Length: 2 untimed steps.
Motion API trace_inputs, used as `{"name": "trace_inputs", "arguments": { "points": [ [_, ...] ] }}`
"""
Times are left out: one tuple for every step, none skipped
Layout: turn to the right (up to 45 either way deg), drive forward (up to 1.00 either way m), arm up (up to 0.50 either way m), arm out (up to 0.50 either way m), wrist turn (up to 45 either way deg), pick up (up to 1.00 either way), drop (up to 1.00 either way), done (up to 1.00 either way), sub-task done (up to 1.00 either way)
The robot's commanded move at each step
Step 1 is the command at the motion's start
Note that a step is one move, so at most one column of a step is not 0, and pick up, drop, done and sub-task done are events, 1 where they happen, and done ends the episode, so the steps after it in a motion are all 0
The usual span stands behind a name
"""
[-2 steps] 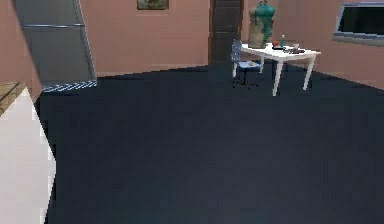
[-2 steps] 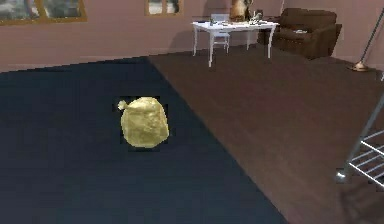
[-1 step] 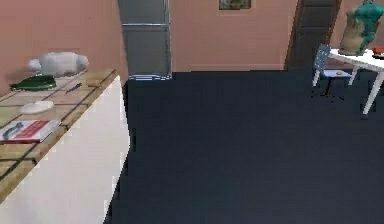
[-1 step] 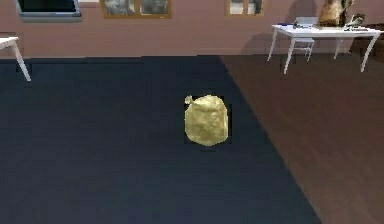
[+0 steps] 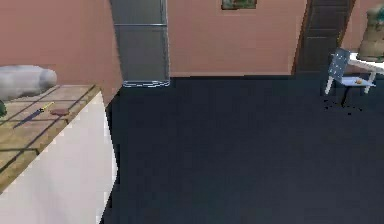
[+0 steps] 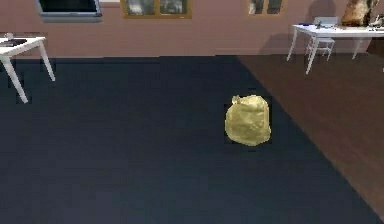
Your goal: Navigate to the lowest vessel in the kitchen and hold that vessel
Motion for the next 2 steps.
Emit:
{"name": "trace_inputs", "arguments": {
  "points": [
    [-45.0,0.00,0.00,0.00,0.0,0.00,0.00,0.00,0.00],
    [45.0,0.00,0.00,0.00,0.0,0.00,0.00,0.00,0.00]
  ]
}}
